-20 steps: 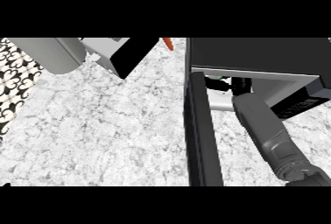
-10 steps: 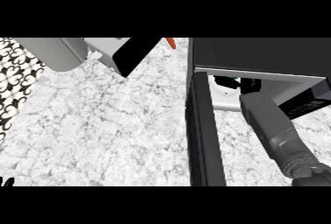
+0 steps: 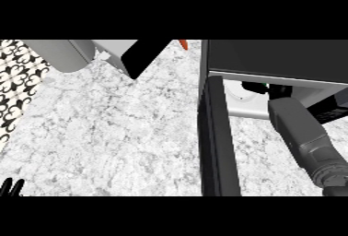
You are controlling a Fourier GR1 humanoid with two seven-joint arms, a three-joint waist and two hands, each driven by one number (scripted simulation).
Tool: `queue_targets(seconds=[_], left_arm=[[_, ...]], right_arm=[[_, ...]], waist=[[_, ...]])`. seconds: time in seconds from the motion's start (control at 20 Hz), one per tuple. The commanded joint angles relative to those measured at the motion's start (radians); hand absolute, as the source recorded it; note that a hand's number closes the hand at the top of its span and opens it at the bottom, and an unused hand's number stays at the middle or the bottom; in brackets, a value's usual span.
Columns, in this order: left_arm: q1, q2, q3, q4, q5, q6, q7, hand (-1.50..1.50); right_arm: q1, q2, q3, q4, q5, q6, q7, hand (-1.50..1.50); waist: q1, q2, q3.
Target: Pick up the milk, place it into the microwave and close the microwave
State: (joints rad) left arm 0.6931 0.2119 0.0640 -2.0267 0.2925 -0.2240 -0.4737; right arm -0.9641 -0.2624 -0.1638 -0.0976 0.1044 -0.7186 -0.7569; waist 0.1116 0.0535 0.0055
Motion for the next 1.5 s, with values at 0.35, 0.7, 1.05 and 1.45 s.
queue_targets(seconds=[0.35, 0.7, 1.05, 1.45], left_arm=[[-0.088, 0.014, 0.010, 0.042, 0.004, 0.008, 0.042, -1.50], [-0.075, 0.021, 0.025, 0.067, 0.001, -0.014, 0.014, -1.50], [-0.118, 0.013, 0.015, 0.103, -0.026, -0.005, 0.006, -1.50], [-0.123, 0.018, 0.022, 0.118, -0.012, -0.027, 0.005, -1.50]], right_arm=[[-0.007, 0.036, 0.063, 0.046, 0.077, -0.082, 0.010, -1.50], [-0.027, 0.020, 0.054, 0.022, 0.075, -0.101, 0.010, -1.50], [-0.046, 0.046, 0.061, 0.035, 0.088, -0.074, 0.032, -1.50], [-0.050, 0.076, 0.062, 0.032, 0.095, -0.063, 0.030, -1.50]], waist=[[0.017, 0.010, 0.000], [0.033, 0.005, 0.000], [0.021, 0.001, -0.001], [0.011, -0.005, -0.001]])
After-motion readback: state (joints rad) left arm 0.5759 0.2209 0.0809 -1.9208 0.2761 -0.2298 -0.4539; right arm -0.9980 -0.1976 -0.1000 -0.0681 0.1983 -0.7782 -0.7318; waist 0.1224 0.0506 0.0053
